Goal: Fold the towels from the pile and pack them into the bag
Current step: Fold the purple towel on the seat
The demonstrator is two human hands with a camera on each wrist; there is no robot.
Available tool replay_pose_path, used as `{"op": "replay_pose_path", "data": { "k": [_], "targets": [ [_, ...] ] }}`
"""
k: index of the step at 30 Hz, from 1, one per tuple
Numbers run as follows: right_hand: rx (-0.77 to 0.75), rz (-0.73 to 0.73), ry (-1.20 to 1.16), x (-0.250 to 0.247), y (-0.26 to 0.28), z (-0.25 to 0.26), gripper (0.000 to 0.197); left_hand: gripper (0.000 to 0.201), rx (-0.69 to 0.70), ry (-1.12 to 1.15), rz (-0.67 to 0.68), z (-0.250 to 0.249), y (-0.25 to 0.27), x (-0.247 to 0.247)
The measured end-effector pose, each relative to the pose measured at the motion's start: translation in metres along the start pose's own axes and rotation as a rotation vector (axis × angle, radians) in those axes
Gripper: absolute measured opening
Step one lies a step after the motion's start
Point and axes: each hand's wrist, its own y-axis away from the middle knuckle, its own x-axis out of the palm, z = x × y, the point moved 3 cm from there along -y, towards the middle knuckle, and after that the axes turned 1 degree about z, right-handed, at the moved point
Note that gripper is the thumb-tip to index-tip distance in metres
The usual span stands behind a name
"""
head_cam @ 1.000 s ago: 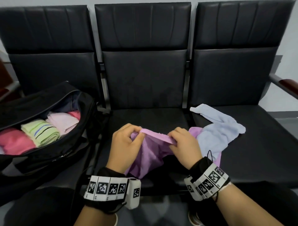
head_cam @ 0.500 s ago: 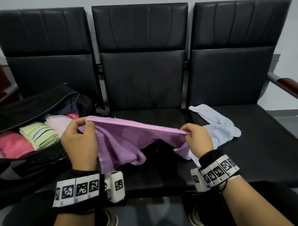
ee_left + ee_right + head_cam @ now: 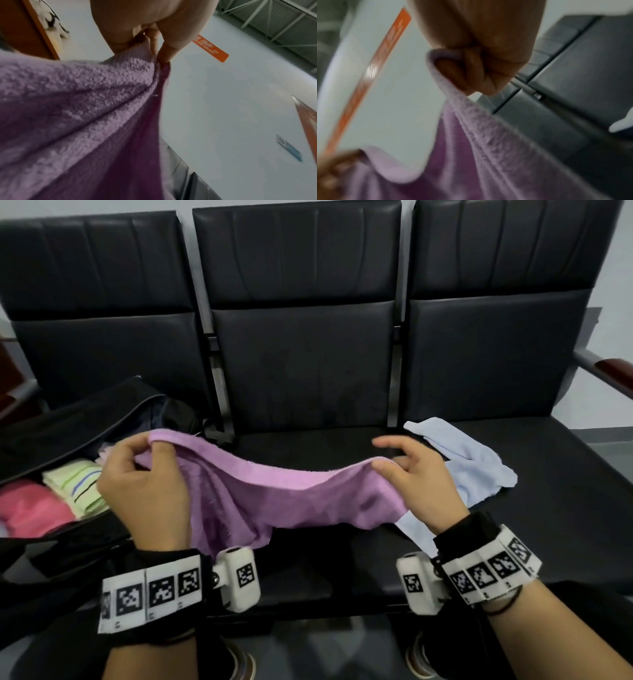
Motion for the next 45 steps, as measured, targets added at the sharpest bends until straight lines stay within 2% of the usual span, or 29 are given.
{"op": "replay_pose_path", "data": {
  "k": [3, 5, 7, 8, 10, 12, 13, 15, 18, 22, 27, 30, 34, 38, 41, 45],
  "targets": [
    [0.058, 0.101, -0.251, 0.019, -0.004, 0.016, 0.024, 0.010, 0.044, -0.088, 0.249, -0.015, 0.018, 0.027],
    [0.102, 0.077, -0.330, 0.029, -0.004, 0.018, 0.020, 0.015, 0.013, -0.165, 0.480, -0.014, 0.033, 0.043],
    [0.180, 0.068, -0.384, 0.037, -0.002, 0.014, 0.029, 0.020, -0.005, -0.197, 0.640, -0.009, 0.048, 0.050],
    [0.236, 0.119, -0.430, 0.040, 0.001, 0.012, 0.034, 0.022, -0.004, -0.188, 0.688, -0.007, 0.055, 0.051],
    [0.309, 0.293, -0.500, 0.047, 0.006, 0.007, 0.036, 0.025, 0.009, -0.154, 0.750, -0.007, 0.067, 0.051],
    [0.264, 0.420, -0.444, 0.050, 0.009, 0.006, 0.040, 0.026, 0.021, -0.114, 0.818, -0.011, 0.077, 0.051],
    [0.211, 0.436, -0.371, 0.049, 0.009, 0.007, 0.040, 0.026, 0.021, -0.095, 0.850, -0.013, 0.082, 0.052],
    [0.079, 0.399, -0.185, 0.049, 0.007, 0.011, 0.031, 0.025, 0.004, -0.053, 0.889, -0.019, 0.088, 0.053],
    [-0.055, 0.326, 0.024, 0.054, 0.006, 0.013, 0.008, 0.023, -0.022, 0.013, 0.911, -0.024, 0.094, 0.052],
    [-0.146, 0.248, 0.124, 0.060, 0.002, 0.015, 0.017, 0.025, -0.032, 0.054, 0.995, -0.028, 0.096, 0.049],
    [-0.088, 0.273, 0.134, 0.067, 0.004, 0.023, 0.023, 0.026, -0.046, 0.101, 1.118, -0.032, 0.094, 0.042],
    [-0.076, 0.289, 0.153, 0.071, 0.006, 0.027, 0.026, 0.030, -0.010, 0.059, 1.123, -0.031, 0.095, 0.041],
    [-0.058, 0.288, 0.163, 0.074, 0.007, 0.028, 0.028, 0.021, 0.074, 0.036, 1.068, -0.028, 0.099, 0.043],
    [-0.083, 0.330, 0.151, 0.072, 0.008, 0.025, 0.025, 0.018, 0.218, -0.013, 1.007, -0.027, 0.099, 0.043],
    [-0.154, 0.465, 0.294, 0.067, 0.009, 0.011, 0.021, 0.020, 0.236, 0.038, 0.864, -0.027, 0.091, 0.038],
    [-0.126, 0.638, 0.623, 0.056, 0.011, -0.031, 0.032, 0.024, 0.166, 0.134, 0.634, -0.029, 0.066, 0.025]
  ]
}}
